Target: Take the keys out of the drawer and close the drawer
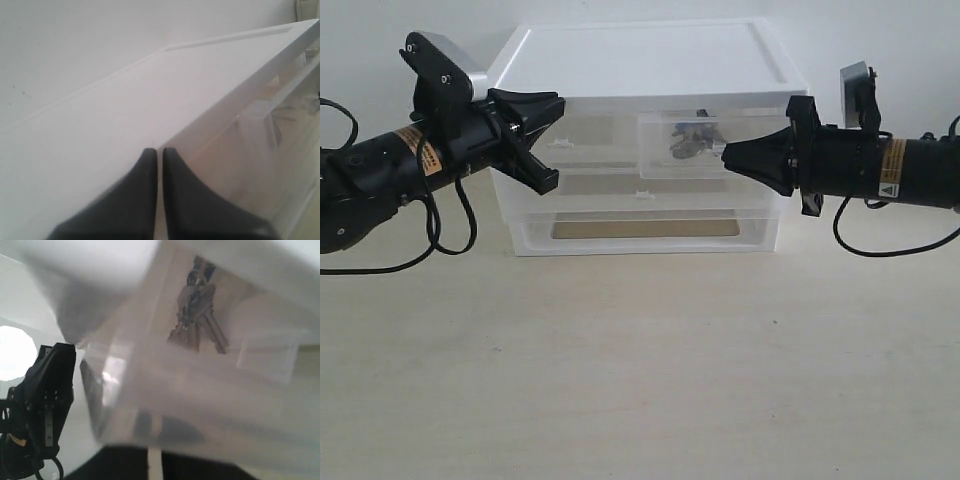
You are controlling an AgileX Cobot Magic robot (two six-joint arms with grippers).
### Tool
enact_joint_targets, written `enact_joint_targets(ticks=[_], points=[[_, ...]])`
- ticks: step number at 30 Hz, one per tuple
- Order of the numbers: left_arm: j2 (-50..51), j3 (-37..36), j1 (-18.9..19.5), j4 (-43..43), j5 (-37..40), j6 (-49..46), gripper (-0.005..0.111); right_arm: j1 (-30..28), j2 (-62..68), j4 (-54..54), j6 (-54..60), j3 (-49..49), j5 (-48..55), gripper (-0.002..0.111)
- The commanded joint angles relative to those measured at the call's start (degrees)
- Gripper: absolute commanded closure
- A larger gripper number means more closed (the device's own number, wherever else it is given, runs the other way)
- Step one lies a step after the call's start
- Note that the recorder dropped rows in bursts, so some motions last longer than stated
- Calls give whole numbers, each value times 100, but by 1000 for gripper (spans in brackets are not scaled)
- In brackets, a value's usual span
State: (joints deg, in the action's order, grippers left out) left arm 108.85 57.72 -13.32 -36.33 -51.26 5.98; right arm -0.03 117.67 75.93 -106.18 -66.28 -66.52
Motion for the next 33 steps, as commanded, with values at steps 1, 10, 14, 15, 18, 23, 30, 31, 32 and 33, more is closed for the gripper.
enact_joint_targets(ticks=[1,10,14,15,18,23,30,31,32,33], points=[[15,76,76,700,171,-21,102,55,-158,466,313,389,-176,108],[426,292,76,700,171,166,102,55,-1049,231,928,1531,-112,108],[426,292,76,700,171,166,102,55,-1074,269,1085,1817,-142,108],[426,292,76,700,171,166,102,55,-1074,258,1209,1918,-198,108],[426,292,76,700,171,177,102,55,-1088,156,1404,2133,-249,108],[426,292,76,700,171,189,102,55,-1224,129,1563,2353,-275,108],[426,292,76,689,186,212,102,55,-1384,271,1589,2396,-118,108],[426,292,76,689,186,212,102,55,-1384,329,1589,2396,-118,108],[426,292,76,689,186,212,102,55,-1384,375,1567,2396,-118,108],[426,292,76,689,186,212,102,55,-1384,390,1570,2396,-118,108]])
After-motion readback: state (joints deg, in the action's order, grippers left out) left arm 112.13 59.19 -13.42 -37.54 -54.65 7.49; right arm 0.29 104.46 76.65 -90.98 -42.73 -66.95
